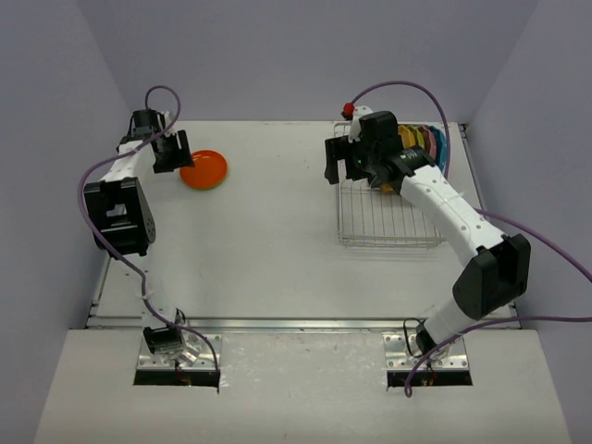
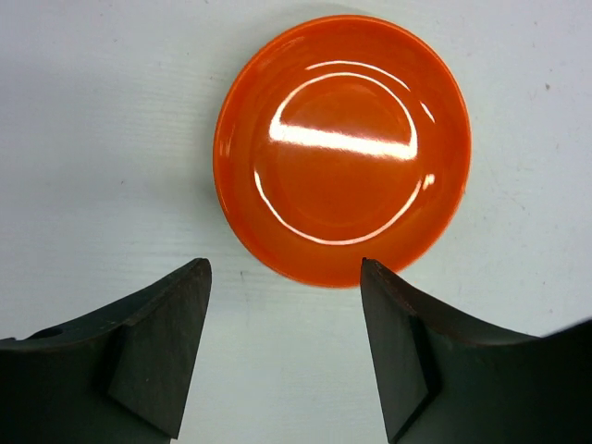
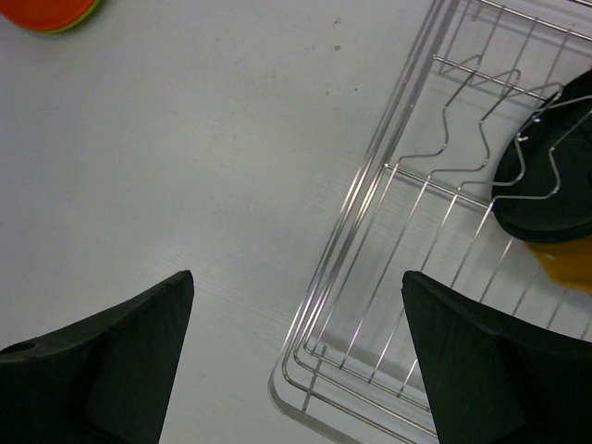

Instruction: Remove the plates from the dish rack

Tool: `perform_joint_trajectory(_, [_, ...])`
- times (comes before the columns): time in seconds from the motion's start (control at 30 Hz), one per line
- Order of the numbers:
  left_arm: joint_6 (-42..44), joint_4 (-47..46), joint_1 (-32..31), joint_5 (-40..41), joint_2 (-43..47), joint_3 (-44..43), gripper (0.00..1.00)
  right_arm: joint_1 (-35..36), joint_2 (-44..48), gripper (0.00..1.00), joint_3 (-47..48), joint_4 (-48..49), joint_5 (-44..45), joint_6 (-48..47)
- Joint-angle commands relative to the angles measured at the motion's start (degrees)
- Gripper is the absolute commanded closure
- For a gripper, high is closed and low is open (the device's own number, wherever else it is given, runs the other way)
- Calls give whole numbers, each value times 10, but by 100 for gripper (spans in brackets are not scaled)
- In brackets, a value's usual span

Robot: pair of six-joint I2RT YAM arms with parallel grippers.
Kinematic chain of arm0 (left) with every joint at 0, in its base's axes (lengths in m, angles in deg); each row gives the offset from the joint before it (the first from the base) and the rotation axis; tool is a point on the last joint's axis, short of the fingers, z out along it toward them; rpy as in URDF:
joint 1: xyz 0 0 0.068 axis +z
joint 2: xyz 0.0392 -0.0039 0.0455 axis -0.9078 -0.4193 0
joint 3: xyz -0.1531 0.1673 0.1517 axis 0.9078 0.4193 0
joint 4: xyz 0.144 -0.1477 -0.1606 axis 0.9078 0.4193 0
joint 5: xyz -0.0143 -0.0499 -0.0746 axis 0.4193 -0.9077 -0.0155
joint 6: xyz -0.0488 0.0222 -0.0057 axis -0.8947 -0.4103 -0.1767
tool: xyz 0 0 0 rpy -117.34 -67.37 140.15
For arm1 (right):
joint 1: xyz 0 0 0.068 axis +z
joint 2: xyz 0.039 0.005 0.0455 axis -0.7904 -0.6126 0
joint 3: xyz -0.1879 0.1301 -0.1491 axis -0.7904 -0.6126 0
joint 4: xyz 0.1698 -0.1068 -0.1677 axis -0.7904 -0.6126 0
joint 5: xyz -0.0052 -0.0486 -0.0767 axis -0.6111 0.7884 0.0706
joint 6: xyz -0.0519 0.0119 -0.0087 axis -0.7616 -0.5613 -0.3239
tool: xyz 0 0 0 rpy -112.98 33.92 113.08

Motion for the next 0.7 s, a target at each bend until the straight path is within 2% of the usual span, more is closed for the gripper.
perform_joint_trajectory(0.0, [48,-72,-34,97,141,56,37,-26,-20,13,32,-1,111,-3])
perform_joint_trajectory(0.1, [79,-139,-80,158,228,133,37,-62,-53,27,53,-21,157,10])
perform_joint_trajectory(0.17, [99,-170,-114,167,276,165,36,-90,-79,33,68,-28,174,22])
perform_joint_trajectory(0.4, [78,-160,-191,147,360,229,35,-131,-147,39,121,-33,224,38])
perform_joint_trajectory(0.67, [70,-150,-201,143,376,255,34,-137,-218,55,181,-30,274,30])
